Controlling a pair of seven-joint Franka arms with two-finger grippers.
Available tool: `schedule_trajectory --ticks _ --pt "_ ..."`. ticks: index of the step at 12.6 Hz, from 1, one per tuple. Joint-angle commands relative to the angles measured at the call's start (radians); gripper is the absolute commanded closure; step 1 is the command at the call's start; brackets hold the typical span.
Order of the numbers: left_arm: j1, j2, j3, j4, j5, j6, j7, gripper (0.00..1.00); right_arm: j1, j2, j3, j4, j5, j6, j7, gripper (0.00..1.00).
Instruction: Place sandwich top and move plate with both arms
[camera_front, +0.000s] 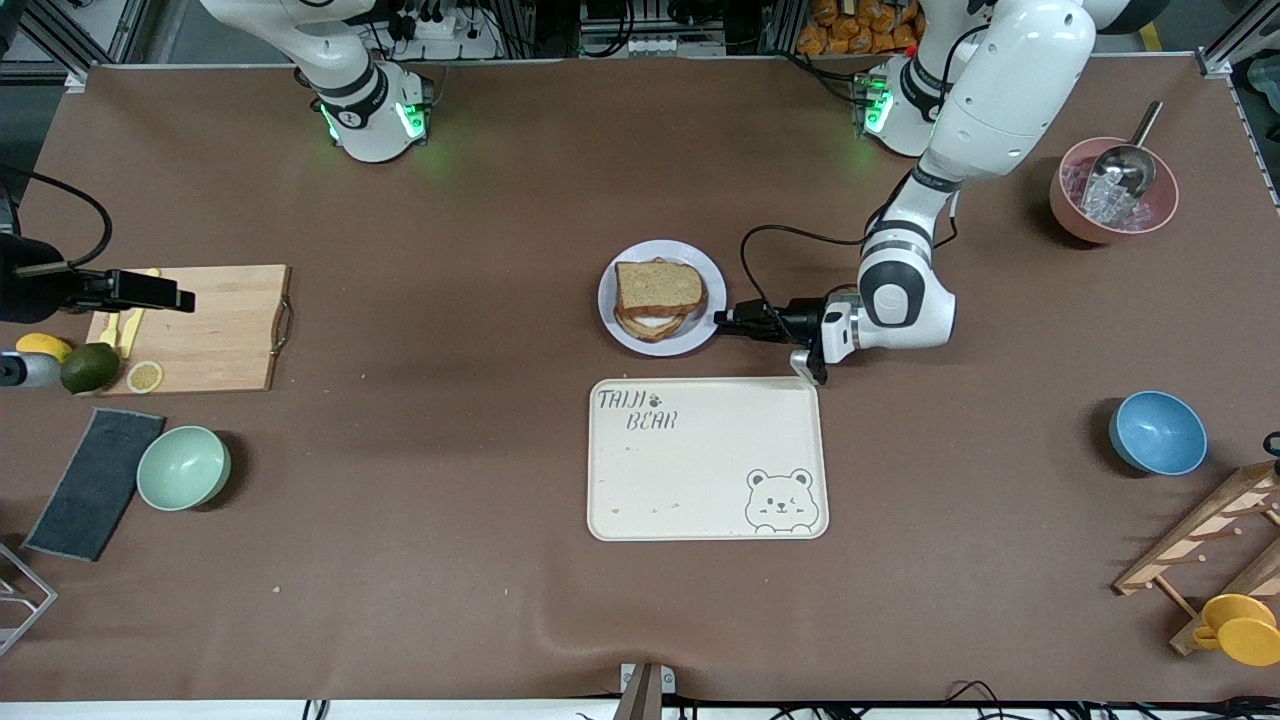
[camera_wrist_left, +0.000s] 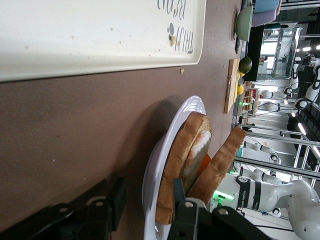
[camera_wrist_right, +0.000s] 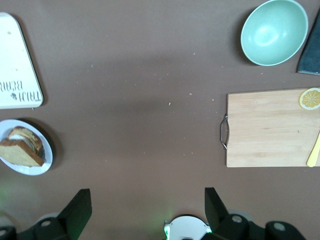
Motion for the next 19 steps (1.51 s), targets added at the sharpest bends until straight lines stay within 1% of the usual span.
schedule_trajectory --ticks 1,2,4,5,7,8,9,12,15,19 --pt "-0.018 0.028 0.001 0.015 -0.051 0.007 0.043 0.64 -0.041 -0.225 0.08 -0.297 -0.066 0.185 0.039 0.0" --pt "-0.024 0.03 0.001 0.02 -0.059 0.007 0.049 0.65 -0.053 -0.259 0.093 -0.354 -0.074 0.215 0.038 0.0" --pt "-0.035 0.039 0.001 0.025 -0.069 0.005 0.055 0.65 -0.08 -0.28 0.145 -0.364 -0.115 0.231 0.039 0.0" --pt "-0.041 0.039 0.001 0.025 -0.071 0.007 0.057 0.67 -0.081 -0.301 0.15 -0.394 -0.118 0.258 0.041 0.0" --pt "-0.041 0.039 -0.001 0.025 -0.071 0.007 0.057 0.7 -0.119 -0.321 0.171 -0.437 -0.118 0.301 0.038 0.0" --pt "-0.041 0.045 -0.004 0.025 -0.079 0.005 0.06 0.74 -0.136 -0.321 0.198 -0.438 -0.118 0.313 0.038 0.0" --pt "-0.041 0.047 -0.006 0.025 -0.088 0.005 0.083 0.78 -0.152 -0.317 0.211 -0.438 -0.12 0.315 0.036 0.0" --pt "-0.041 0.071 -0.015 0.034 -0.115 0.004 0.15 0.89 -0.156 -0.3 0.208 -0.416 -0.121 0.341 0.033 0.0" --pt "-0.04 0.071 -0.022 0.034 -0.12 0.004 0.15 1.0 -0.156 -0.272 0.2 -0.376 -0.123 0.335 0.03 0.0" --pt "-0.04 0.064 -0.032 0.04 -0.135 0.004 0.153 1.0 -0.142 -0.267 0.183 -0.356 -0.147 0.332 0.028 0.0"
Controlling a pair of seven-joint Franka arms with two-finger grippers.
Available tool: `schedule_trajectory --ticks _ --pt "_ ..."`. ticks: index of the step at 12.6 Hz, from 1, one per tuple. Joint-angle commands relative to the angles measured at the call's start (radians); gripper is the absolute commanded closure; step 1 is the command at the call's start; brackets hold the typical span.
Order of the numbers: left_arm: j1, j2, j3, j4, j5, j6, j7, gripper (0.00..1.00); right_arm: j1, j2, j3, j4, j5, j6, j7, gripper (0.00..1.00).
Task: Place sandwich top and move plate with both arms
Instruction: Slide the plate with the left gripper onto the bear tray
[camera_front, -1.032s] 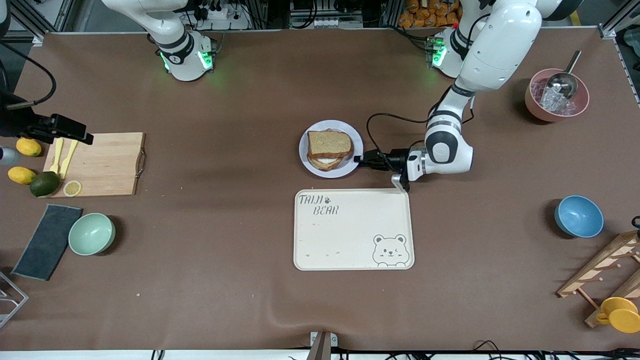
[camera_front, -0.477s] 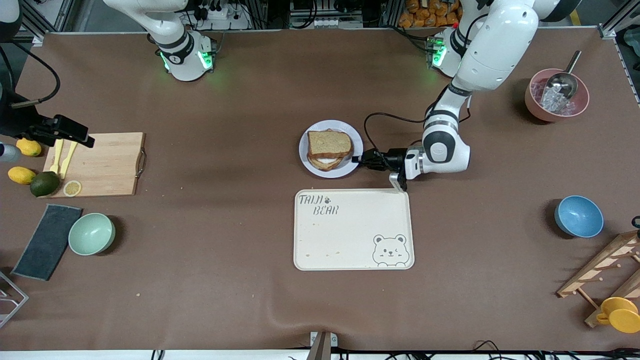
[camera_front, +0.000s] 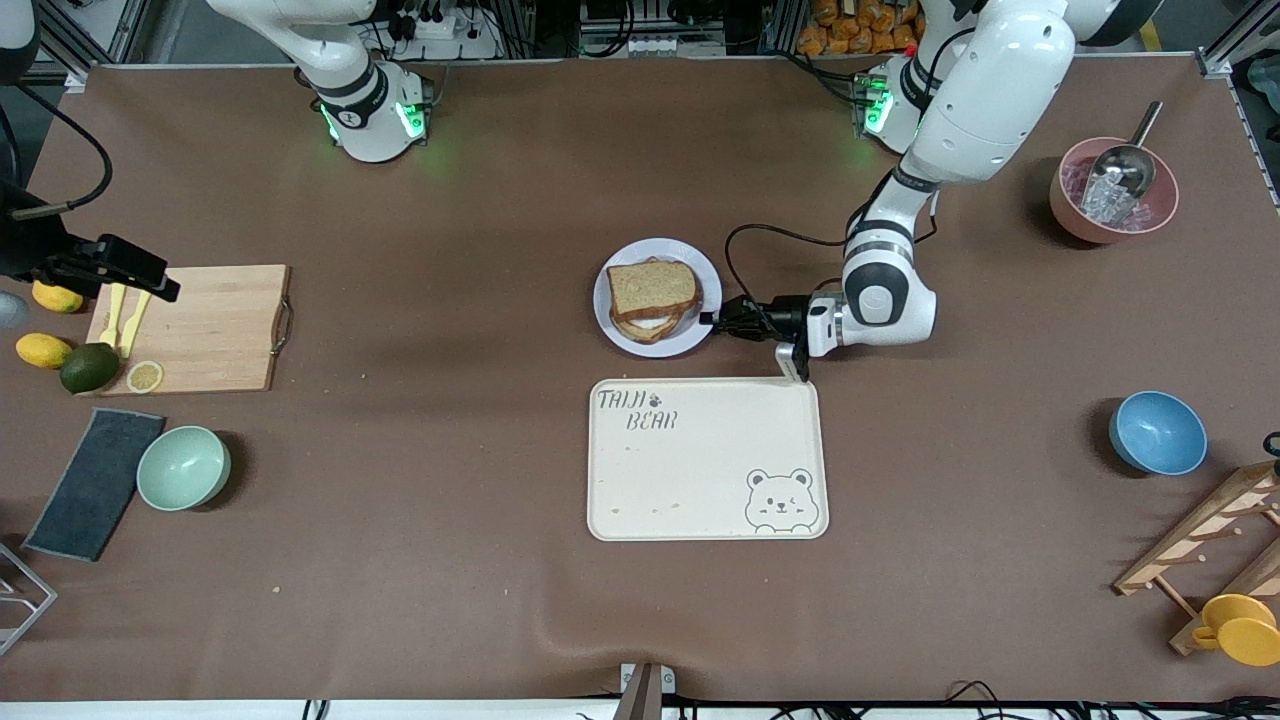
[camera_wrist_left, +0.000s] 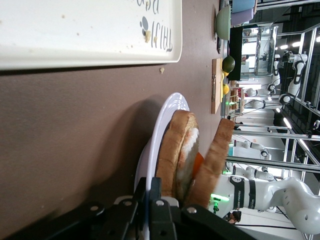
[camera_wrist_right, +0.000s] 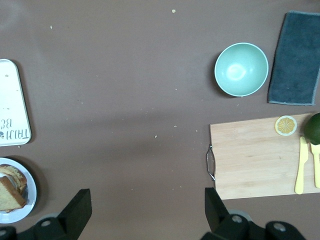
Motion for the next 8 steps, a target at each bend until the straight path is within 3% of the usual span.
schedule_trajectory --ticks 1,8 --pt "-0.008 0.031 -0.016 0.03 -0.033 0.029 0.03 1.0 -0.007 0.014 0.006 0.047 -0.031 -0.006 0.004 0.0" --pt "0.012 -0.013 -0.029 0.035 -0.053 0.006 0.016 1.0 -0.001 0.031 0.01 0.082 -0.054 0.003 0.002 0.0"
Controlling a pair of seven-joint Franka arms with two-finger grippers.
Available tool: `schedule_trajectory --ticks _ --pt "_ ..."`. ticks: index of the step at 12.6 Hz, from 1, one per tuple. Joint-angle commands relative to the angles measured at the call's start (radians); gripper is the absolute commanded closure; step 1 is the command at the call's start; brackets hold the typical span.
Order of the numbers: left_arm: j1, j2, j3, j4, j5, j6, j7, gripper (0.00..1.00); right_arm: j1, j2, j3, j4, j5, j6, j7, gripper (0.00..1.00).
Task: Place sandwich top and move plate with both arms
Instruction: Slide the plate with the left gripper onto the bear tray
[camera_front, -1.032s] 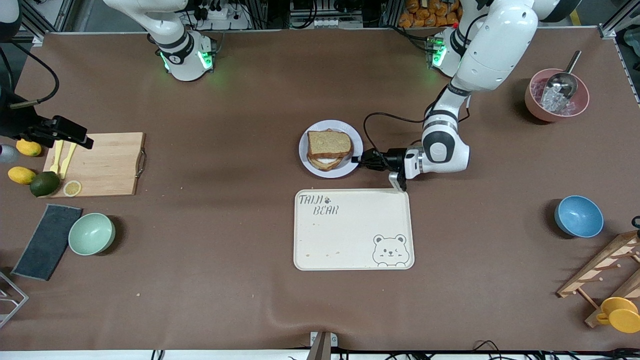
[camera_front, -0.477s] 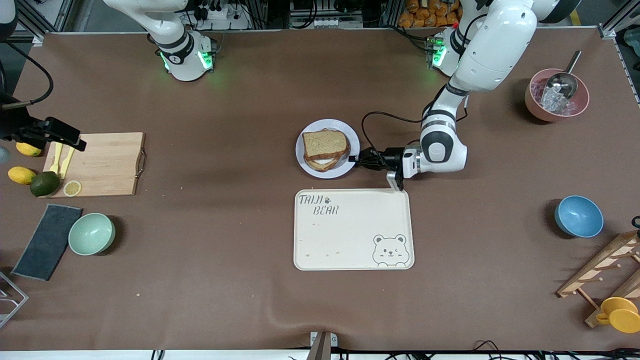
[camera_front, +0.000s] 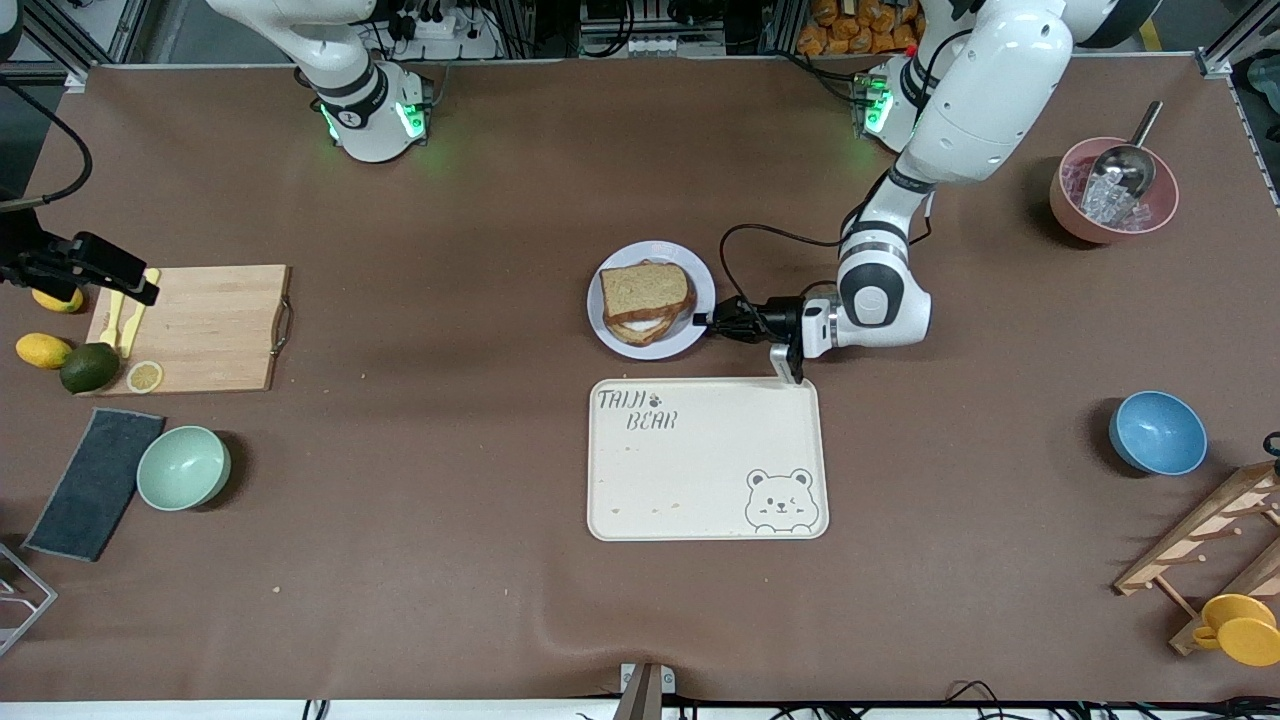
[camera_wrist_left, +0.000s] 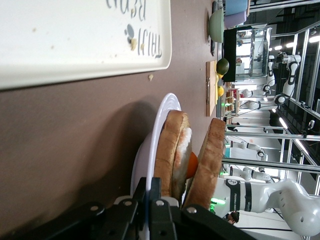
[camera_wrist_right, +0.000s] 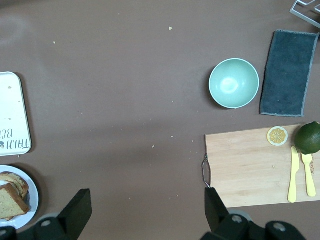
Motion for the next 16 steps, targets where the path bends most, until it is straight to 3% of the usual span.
schedule_trajectory --ticks 1,3,6,16 --pt "0.013 -0.021 -0.024 0.006 -0.044 0.003 0.015 1.0 0.002 0.021 0.01 0.036 -0.045 -0.007 0.003 0.0" --pt "0.013 -0.041 -0.05 0.016 -0.123 -0.001 0.009 1.0 0.0 0.023 0.008 0.055 -0.04 -0.012 0.003 0.0" --pt "0.019 -0.102 -0.054 0.02 -0.13 -0.001 -0.099 1.0 0.0 0.019 0.011 0.052 -0.037 -0.018 0.004 0.0" --pt "0.272 -0.118 -0.045 0.08 -0.113 0.0 -0.177 1.0 0.002 0.023 0.01 0.047 -0.031 -0.038 0.015 0.0"
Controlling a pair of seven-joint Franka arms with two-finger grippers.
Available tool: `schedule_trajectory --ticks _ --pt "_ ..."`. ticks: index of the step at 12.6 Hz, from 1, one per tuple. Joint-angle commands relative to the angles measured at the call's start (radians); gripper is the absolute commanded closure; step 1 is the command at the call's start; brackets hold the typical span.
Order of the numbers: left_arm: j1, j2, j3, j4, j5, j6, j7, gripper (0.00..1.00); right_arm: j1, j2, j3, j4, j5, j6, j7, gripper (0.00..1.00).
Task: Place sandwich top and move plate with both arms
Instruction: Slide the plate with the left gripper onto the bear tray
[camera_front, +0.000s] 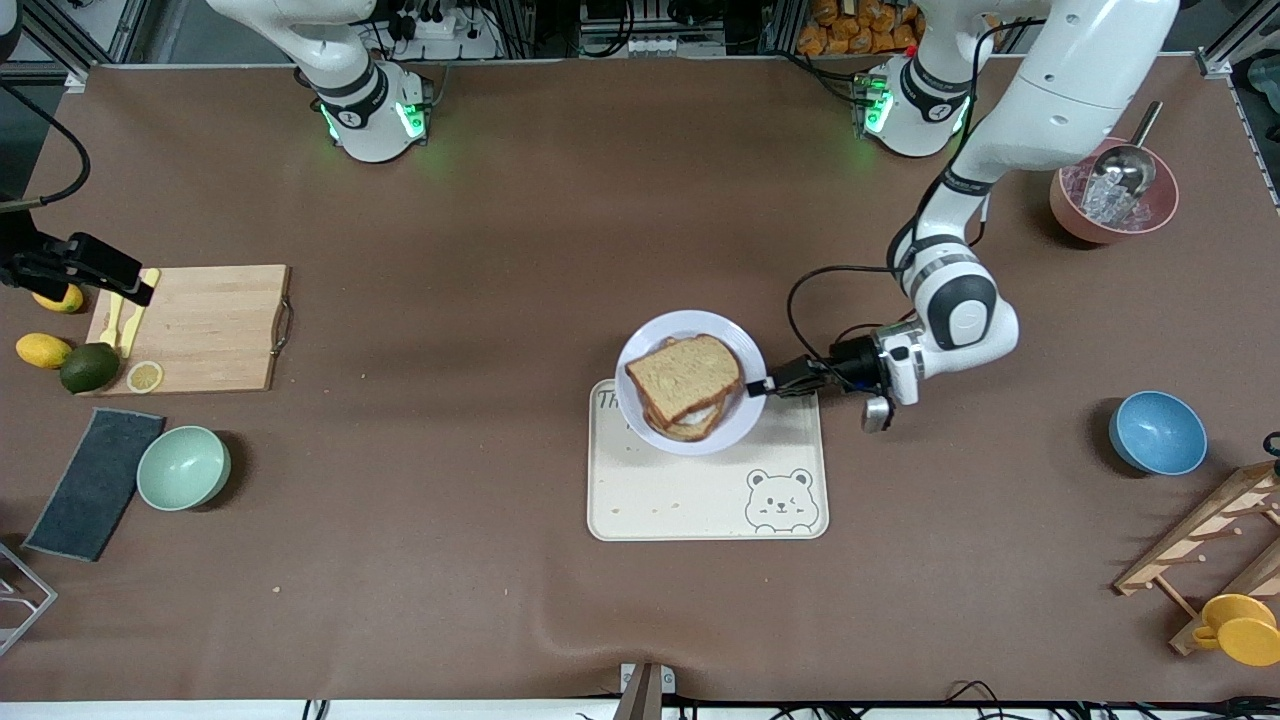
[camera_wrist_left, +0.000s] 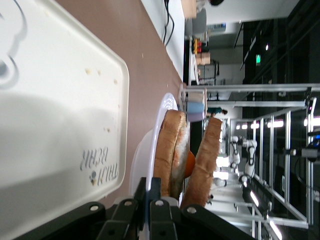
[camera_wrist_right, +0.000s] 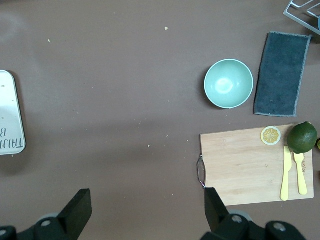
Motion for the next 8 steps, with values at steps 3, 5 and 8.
schedule_trajectory --ticks 3,5,8 --pt "0.08 0.069 0.001 0.085 -0.006 -0.004 -0.02 1.0 -0.001 0.013 0.006 0.021 -0.012 -0.02 0.01 0.0" --pt "0.106 0.134 0.002 0.149 0.003 0.002 -0.014 1.0 -0.003 0.014 0.006 0.021 -0.012 -0.02 0.009 0.0" --pt "0.106 0.183 0.028 0.202 0.01 0.022 -0.014 1.0 -0.004 0.016 0.006 0.019 -0.012 -0.029 0.004 0.0"
